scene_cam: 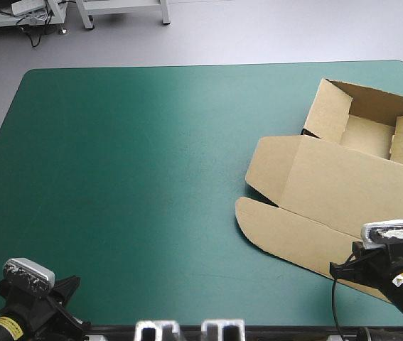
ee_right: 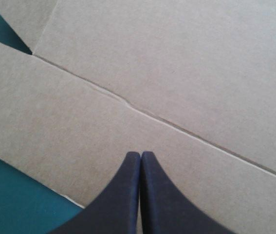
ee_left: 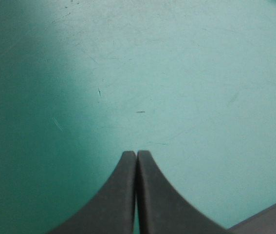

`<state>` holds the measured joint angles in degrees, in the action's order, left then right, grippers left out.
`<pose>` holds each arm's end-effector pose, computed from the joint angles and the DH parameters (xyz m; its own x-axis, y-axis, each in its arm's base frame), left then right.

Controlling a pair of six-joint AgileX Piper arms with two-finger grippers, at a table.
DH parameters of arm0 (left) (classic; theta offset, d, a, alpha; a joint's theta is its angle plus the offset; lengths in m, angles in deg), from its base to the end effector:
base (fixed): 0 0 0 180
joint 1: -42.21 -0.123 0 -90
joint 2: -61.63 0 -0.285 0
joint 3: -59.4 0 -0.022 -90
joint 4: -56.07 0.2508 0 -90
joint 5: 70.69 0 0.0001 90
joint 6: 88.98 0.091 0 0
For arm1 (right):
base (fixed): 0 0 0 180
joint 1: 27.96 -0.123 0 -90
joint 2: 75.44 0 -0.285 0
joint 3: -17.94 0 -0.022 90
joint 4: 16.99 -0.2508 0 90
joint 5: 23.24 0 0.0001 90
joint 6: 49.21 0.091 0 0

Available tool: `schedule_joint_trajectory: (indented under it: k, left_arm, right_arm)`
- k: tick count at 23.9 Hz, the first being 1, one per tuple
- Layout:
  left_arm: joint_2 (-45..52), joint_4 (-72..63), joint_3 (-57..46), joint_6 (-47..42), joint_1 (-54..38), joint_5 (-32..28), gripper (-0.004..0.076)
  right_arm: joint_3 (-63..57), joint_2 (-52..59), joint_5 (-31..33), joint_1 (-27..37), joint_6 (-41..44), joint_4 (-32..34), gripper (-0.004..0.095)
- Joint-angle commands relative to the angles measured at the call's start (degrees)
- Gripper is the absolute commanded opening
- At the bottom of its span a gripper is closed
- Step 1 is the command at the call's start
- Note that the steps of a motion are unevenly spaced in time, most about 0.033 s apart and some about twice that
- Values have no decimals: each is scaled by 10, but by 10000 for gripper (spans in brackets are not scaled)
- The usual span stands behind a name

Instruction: Fold the box

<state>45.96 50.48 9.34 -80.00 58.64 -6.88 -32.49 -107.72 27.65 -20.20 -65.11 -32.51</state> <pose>0.0123 -0.0119 0.2655 -0.5660 0.2846 -0.7737 0.4133 0.9100 0.0324 0.0724 0.0092 0.2686 -0.6645 -0.0120 -0.7472 -0.0890 0.9940 0.0631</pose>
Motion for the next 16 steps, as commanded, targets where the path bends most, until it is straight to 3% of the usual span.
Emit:
schedule_joint_trajectory:
  k: [1, 16]
  left_arm:
    - [-10, -14, 13, -1, 4, -40, -9]
    - [-10, -20, 13, -5, 4, -40, -9]
  right_arm:
    - [1, -3, -70, -3, 16, 2, -13]
    - [0, -5, -74, -4, 42, -4, -13]
